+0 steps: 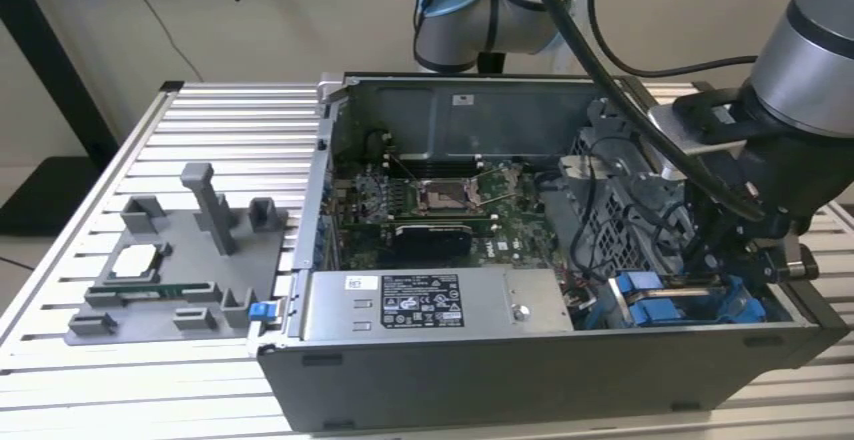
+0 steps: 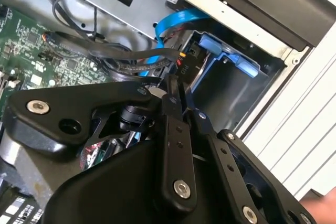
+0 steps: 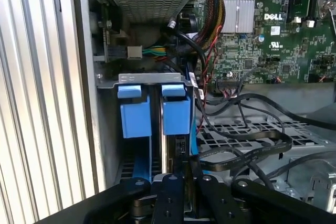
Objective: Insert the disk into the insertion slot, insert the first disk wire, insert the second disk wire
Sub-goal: 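Insert the second disk wire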
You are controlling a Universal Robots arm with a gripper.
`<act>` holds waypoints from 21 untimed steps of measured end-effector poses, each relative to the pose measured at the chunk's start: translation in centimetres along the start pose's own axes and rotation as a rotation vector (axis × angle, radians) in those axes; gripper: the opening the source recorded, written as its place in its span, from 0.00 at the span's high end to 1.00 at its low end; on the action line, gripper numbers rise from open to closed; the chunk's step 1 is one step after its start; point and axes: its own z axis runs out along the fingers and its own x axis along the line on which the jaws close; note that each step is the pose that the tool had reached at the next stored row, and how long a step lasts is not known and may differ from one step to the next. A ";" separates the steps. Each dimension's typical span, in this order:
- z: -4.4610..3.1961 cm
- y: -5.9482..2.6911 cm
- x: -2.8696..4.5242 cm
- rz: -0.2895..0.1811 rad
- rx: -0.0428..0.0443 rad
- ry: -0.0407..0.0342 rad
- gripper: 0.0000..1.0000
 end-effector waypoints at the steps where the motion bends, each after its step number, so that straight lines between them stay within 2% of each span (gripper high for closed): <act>1: 0.01 0.00 0.00 0.000 -0.0001 -0.0002 1.00; 2: 0.00 0.00 -0.01 0.000 -0.0002 -0.0013 0.00; 5: -0.77 -0.13 -0.07 0.000 -0.0011 -0.0026 0.00; 17: -6.24 -0.99 -0.71 0.001 -0.0019 -0.0008 0.00; 21: -7.85 -1.24 -0.89 0.001 -0.0020 -0.0010 0.00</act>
